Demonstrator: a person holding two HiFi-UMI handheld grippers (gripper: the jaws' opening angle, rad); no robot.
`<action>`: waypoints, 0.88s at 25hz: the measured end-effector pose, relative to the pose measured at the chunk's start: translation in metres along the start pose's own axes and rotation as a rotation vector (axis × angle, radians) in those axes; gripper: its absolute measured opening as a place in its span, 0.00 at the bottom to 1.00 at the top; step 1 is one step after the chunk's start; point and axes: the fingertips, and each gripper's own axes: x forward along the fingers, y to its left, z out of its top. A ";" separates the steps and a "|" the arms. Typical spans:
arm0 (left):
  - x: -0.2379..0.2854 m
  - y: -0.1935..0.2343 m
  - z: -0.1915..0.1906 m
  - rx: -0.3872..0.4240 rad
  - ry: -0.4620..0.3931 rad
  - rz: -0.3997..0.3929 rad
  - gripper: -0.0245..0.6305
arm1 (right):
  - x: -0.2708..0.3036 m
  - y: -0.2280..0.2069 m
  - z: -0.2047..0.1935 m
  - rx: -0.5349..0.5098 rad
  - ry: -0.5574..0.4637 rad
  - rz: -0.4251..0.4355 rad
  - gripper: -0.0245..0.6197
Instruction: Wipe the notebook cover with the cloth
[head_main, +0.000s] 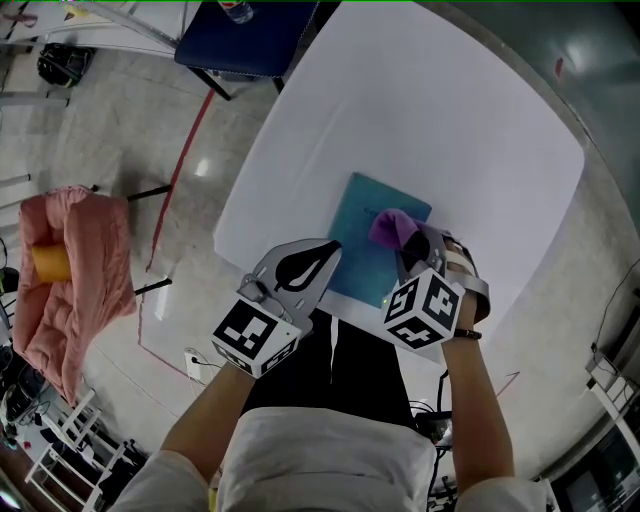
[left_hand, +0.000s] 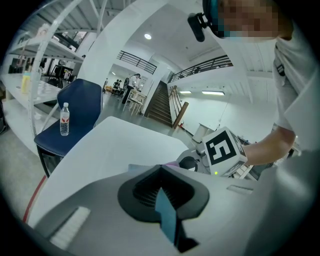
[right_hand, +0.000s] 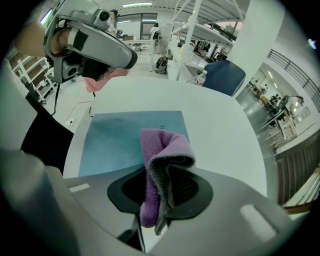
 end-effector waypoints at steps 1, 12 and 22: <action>-0.001 -0.001 -0.001 0.001 0.001 -0.001 0.04 | -0.001 0.003 0.000 0.003 -0.001 0.004 0.21; -0.011 0.000 -0.011 0.007 0.021 0.000 0.04 | -0.007 0.035 -0.003 0.009 0.013 0.064 0.21; -0.015 -0.006 -0.012 0.019 0.027 -0.020 0.04 | -0.013 0.070 -0.005 0.014 0.027 0.131 0.21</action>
